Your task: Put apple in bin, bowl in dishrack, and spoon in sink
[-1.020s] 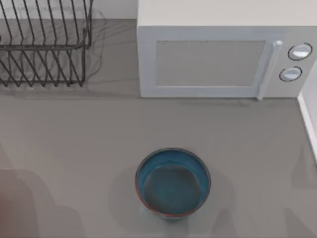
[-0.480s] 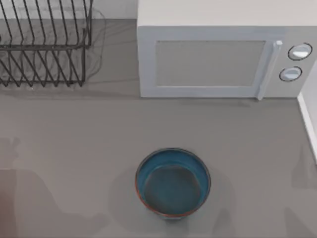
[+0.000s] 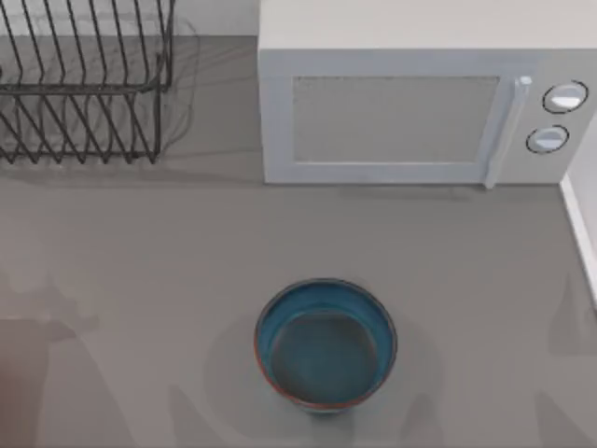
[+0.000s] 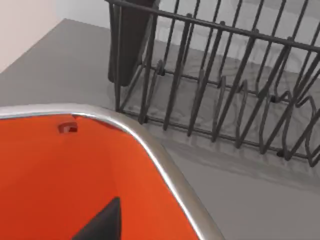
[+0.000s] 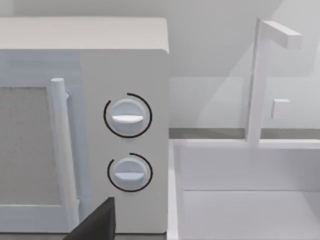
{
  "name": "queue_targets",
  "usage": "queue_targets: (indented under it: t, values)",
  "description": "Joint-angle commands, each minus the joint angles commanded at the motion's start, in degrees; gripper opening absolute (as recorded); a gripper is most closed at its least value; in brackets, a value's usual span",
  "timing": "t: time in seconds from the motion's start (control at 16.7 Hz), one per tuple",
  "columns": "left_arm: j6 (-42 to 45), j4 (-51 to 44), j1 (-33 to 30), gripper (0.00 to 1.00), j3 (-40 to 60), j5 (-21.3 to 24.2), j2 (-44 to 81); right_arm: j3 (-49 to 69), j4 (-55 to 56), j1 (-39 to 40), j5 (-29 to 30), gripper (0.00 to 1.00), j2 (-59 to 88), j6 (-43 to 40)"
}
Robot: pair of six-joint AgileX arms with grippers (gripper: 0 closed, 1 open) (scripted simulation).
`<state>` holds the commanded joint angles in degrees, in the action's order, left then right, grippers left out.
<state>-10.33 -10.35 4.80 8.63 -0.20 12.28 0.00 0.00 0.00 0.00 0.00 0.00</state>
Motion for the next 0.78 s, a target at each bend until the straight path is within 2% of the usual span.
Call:
queue_targets:
  t: [0.3,0.78]
  values:
    - [9.8,9.9,-4.6,1.00,-8.2,0.2,-11.8,0.0,0.0,0.0,0.0,1.00,0.0,0.0]
    - [11.5,9.9,-4.7,1.00,-7.9,0.1,-11.5,0.0,0.0,0.0,0.0,1.00,0.0,0.0]
